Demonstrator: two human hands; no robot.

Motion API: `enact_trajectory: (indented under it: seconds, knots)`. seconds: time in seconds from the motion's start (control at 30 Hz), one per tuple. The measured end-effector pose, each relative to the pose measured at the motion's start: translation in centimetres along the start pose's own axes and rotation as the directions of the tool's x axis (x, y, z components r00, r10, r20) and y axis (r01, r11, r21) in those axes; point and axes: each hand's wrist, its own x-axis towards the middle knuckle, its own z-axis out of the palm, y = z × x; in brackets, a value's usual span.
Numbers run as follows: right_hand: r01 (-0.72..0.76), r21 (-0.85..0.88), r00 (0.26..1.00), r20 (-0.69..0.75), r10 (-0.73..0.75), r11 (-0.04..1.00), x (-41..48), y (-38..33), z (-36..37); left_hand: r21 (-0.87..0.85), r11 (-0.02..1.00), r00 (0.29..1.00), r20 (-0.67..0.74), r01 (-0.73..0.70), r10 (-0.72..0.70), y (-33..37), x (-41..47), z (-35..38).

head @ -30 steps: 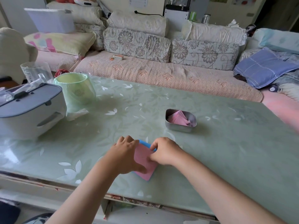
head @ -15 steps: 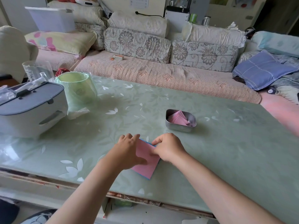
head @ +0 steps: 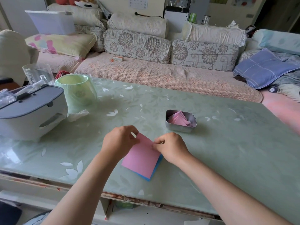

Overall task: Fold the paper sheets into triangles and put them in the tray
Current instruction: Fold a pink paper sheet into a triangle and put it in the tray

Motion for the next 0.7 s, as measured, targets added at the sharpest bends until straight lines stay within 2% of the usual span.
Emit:
enact_trajectory:
  seconds: [0.23,0.3,0.4,0.47,0.7]
  knots:
    - [0.116,-0.050,0.993,-0.005,-0.116,0.992,0.3,1.1,0.5,0.062,0.997,0.999,-0.002,-0.036,0.036,0.2,0.1,0.6]
    - [0.099,0.033,0.995,-0.017,-0.099,0.995,0.4,1.5,0.2,0.004,0.998,0.998,-0.003,-0.056,0.056,0.1,0.3,0.7]
    - [0.054,0.195,0.998,-0.022,-0.050,0.979,0.5,2.1,-0.8,-0.174,0.982,0.995,0.063,-0.071,0.083,0.6,0.7,1.1]
    - [0.031,0.281,0.999,-0.017,-0.028,0.959,0.3,2.7,-1.7,-0.225,0.972,0.990,0.103,-0.071,0.096,1.5,1.0,1.5]
    - [0.023,0.262,0.999,-0.048,-0.011,0.965,-0.5,6.2,-4.4,-0.312,0.950,0.982,0.172,-0.025,0.082,5.6,2.3,3.8]
